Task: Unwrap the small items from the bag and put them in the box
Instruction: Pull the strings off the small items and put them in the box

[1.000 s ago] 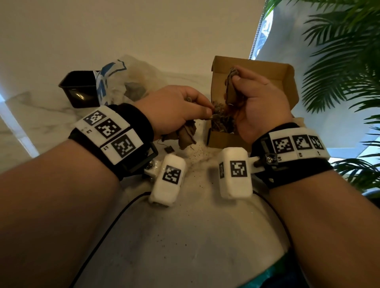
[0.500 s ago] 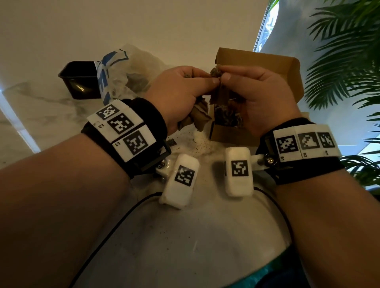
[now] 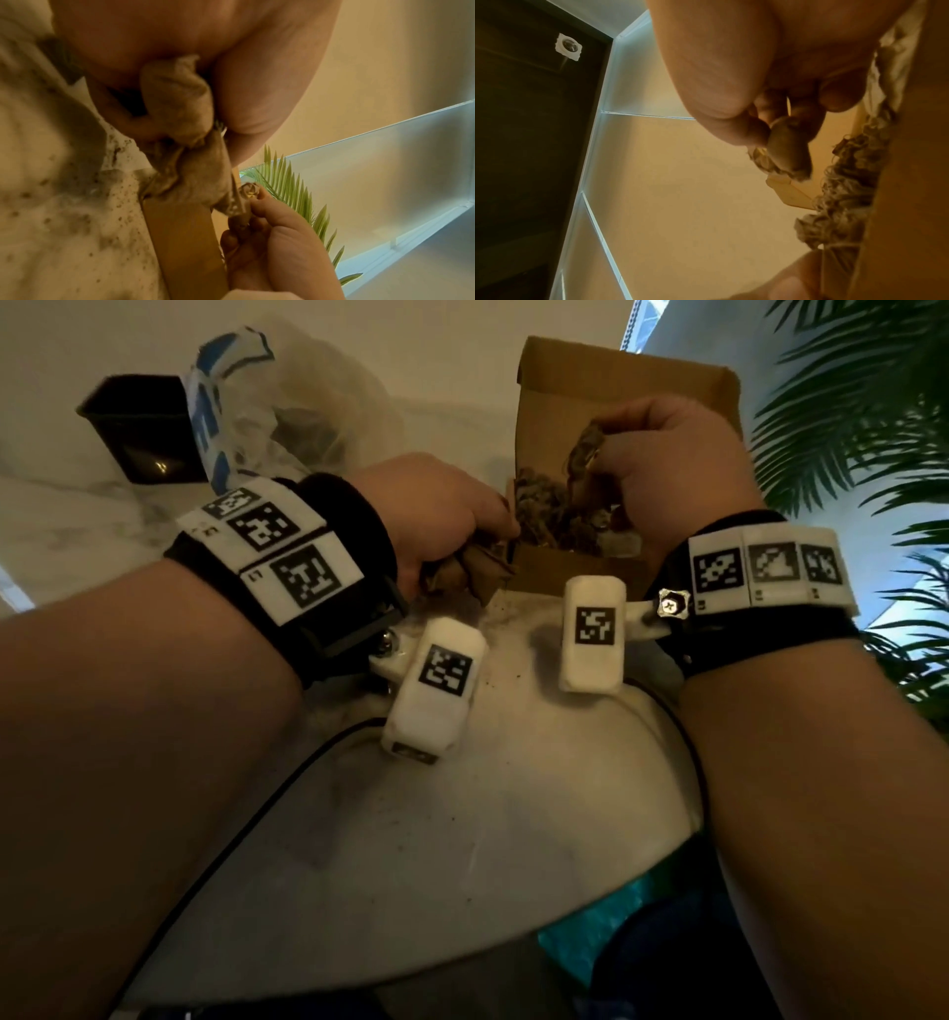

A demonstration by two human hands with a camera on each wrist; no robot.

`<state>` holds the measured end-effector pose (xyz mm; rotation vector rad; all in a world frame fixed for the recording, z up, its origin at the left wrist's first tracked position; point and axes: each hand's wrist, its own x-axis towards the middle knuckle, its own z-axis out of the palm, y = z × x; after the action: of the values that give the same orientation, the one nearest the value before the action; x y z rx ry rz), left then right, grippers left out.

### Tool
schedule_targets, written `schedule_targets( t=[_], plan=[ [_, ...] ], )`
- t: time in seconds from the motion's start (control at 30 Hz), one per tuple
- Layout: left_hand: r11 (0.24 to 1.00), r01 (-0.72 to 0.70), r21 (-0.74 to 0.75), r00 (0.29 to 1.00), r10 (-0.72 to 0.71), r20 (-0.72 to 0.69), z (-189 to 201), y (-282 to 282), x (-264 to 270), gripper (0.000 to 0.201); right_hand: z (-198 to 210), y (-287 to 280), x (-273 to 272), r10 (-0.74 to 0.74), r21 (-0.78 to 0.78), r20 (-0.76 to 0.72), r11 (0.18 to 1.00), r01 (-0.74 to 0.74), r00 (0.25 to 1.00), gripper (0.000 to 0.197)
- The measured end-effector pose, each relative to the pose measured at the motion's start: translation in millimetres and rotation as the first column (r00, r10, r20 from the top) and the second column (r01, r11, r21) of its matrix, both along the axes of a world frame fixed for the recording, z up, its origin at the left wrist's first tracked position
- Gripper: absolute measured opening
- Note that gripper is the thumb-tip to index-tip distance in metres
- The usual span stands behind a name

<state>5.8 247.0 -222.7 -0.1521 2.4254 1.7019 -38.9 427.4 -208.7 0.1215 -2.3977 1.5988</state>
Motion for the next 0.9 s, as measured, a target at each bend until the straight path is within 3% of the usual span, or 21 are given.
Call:
schedule_targets(
  t=[0.1,0.37,0.57,0.73,0.9],
  plan=[
    [0.995,-0.006,0.101,0.998,0.000,0.055,-2,0,-1,0.016,1,-5,2,0.045,0.109,0.066,0.993,-0.052,0.997,0.026],
    [0.998,0.014,0.063,0.999,-0.017,0.042,-6,1,-6,0.005,4,-9,2,0.004,0.381,0.179,0.922,-0.073,0.984,0.026],
    [0.989,-0.047,0.138,0.998,0.042,0.042,-5,3,-4,0.008,3,-9,6,0.006,0.408,0.221,0.908,-0.098,0.975,0.027],
    [0.876,-0.179,0.448,0.982,0.190,0.021,0,4,-2,0.033,2,-6,3,-0.070,0.252,0.106,0.967,0.041,0.992,0.029],
    [0.723,-0.175,0.668,0.968,0.249,-0.016,8,0,2,0.047,2,-9,7,-0.126,0.025,-0.123,0.991,0.130,0.984,0.020]
  ],
)
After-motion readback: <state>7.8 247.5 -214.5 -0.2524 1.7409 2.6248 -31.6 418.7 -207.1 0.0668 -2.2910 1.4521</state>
